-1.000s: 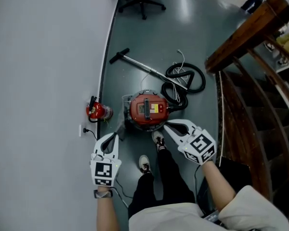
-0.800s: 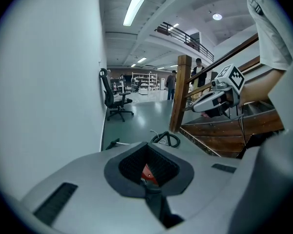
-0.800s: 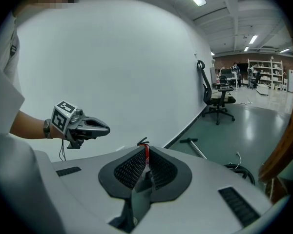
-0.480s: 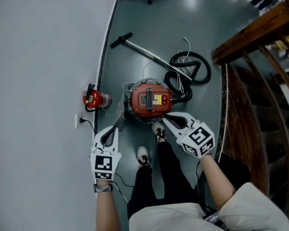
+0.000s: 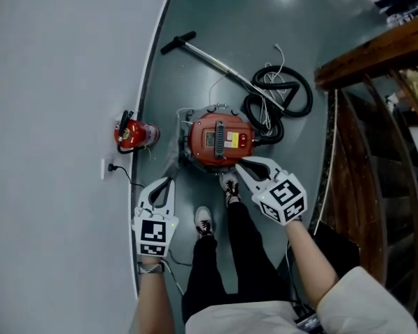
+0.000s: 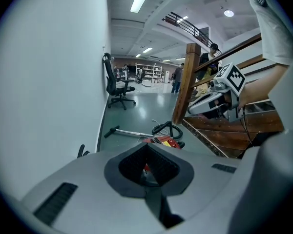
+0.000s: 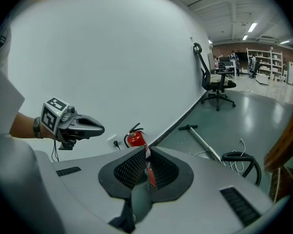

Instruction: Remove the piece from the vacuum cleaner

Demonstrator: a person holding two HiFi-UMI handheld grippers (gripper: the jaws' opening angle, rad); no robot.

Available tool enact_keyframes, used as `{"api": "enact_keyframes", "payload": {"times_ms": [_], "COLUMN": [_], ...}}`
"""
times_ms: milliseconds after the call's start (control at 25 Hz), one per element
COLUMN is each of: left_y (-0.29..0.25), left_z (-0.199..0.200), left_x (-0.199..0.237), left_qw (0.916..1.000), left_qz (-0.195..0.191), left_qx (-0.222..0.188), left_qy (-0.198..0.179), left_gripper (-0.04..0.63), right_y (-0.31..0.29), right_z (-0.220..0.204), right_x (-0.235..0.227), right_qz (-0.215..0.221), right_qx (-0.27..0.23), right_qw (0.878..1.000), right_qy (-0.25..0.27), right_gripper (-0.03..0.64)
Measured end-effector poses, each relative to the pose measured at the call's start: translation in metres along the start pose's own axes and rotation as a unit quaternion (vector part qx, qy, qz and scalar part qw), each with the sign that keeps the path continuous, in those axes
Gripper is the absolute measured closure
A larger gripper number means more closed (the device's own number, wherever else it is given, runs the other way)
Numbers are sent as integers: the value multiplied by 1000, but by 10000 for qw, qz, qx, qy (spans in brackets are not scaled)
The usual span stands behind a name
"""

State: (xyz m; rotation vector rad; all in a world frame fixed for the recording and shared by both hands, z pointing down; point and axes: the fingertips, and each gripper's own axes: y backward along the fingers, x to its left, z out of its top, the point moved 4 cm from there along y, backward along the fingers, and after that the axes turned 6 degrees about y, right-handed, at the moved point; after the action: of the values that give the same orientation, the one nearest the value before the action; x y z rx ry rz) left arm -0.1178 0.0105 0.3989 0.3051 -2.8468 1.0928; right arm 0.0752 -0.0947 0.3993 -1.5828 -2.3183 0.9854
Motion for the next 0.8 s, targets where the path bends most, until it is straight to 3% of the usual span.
{"api": "enact_keyframes", "payload": {"times_ms": [640, 800], "left_y": [-58, -70], "left_z": [-43, -53], "left_x": [10, 14], "left_qw": [9986, 9976], "left_qz": [15, 42], "left_qx": [348, 438], "left_qy": [405, 526], "left_gripper": [568, 559], "right_y": [-54, -71], "right_z": [-50, -59], "right_x": [-39, -43], "right_qz": [131, 262], "right_qx": [365, 471], "right_qw": [9981, 9968], "right_qy": [-470, -585], "right_gripper": [580, 551]}}
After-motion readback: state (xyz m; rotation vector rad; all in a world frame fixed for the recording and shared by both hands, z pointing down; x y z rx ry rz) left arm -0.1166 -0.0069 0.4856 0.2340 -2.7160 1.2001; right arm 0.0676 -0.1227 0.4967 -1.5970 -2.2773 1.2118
